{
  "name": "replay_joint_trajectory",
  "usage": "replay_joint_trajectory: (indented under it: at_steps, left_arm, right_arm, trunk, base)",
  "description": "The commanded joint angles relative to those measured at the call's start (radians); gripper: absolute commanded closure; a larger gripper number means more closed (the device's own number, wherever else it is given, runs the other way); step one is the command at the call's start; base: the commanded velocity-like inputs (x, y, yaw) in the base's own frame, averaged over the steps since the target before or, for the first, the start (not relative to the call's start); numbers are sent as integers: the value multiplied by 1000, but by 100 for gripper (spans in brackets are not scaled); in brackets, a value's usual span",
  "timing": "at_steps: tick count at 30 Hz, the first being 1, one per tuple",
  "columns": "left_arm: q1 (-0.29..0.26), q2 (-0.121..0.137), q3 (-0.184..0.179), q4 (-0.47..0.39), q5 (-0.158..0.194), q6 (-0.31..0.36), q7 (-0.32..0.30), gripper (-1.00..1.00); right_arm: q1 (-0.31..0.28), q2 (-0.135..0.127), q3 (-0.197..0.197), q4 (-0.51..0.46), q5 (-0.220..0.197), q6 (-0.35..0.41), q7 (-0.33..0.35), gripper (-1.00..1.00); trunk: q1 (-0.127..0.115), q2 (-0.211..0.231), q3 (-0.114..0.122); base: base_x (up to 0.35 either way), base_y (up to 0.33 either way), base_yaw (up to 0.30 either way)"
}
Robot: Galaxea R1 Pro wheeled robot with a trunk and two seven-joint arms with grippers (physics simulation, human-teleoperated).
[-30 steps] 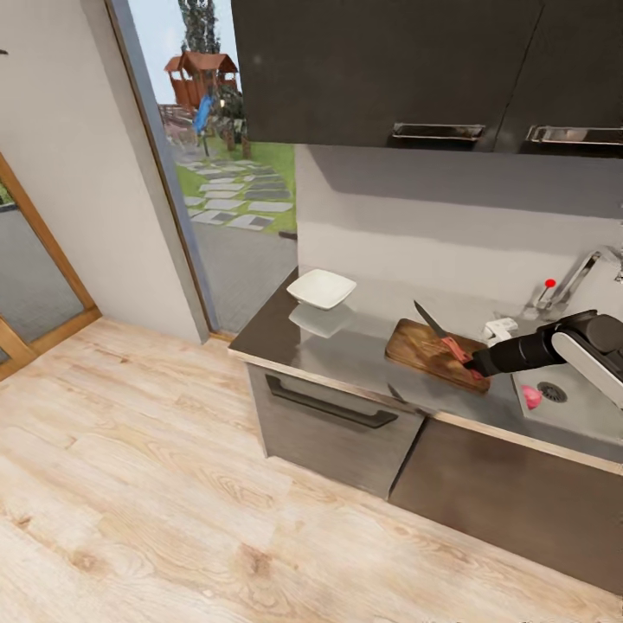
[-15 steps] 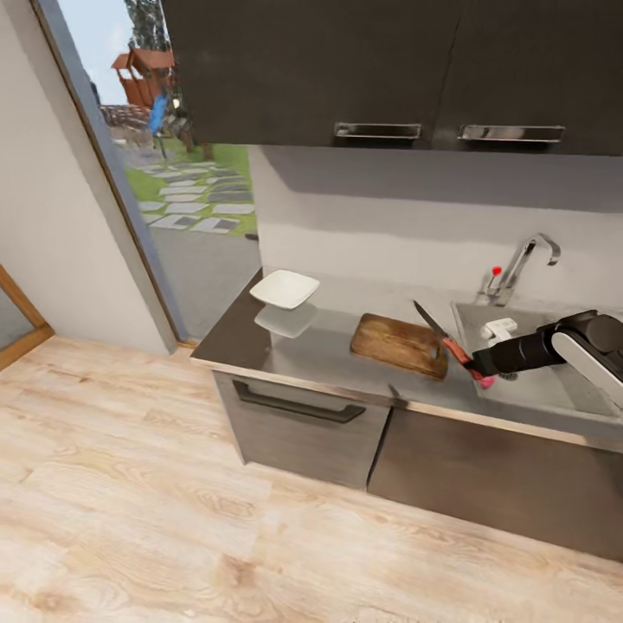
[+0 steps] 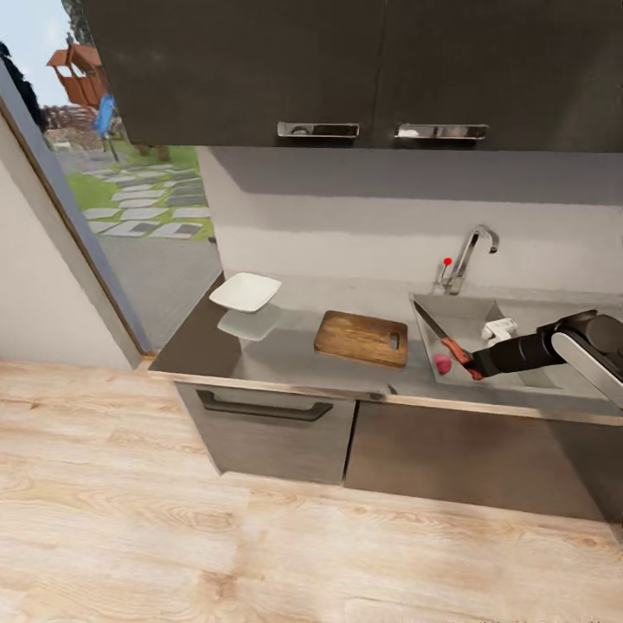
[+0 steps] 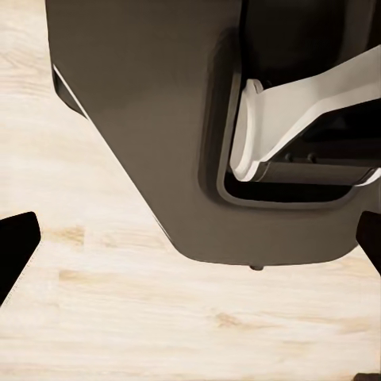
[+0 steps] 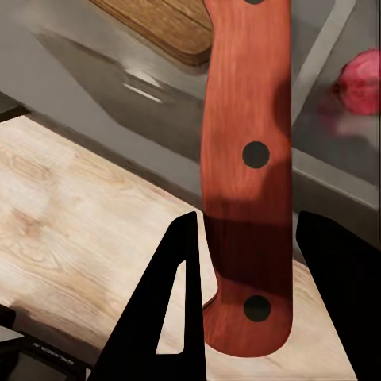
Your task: In the kitchen, take the Vidalia onion out of the sink, dice it on the chopping board with the paring knife, put the diced onion into the bowl on the countertop, then place both the paring knife and the chopping board into the sink.
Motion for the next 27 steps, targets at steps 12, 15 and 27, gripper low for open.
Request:
replay_joint_trajectory:
  at_steps: [12, 15, 27]
  left_arm:
    - [1, -1, 0, -2, 5, -2, 0, -100]
    - [1, -1, 0, -2, 5, -2, 0, -100]
    - [1, 1, -1, -2, 5, 0, 0, -100]
  right_arm:
    - [-2, -1, -4, 0, 8, 1, 12, 100]
    - [-1, -1, -18, 0, 7, 1, 13, 100]
    - [-2, -1, -29, -1, 6, 1, 12, 100]
  trunk:
    - [1, -2, 8]
    - [1, -2, 12]
    - [1, -2, 28]
  base:
    - [0, -80, -13]
    - [0, -112, 0]
    - [44, -145, 0]
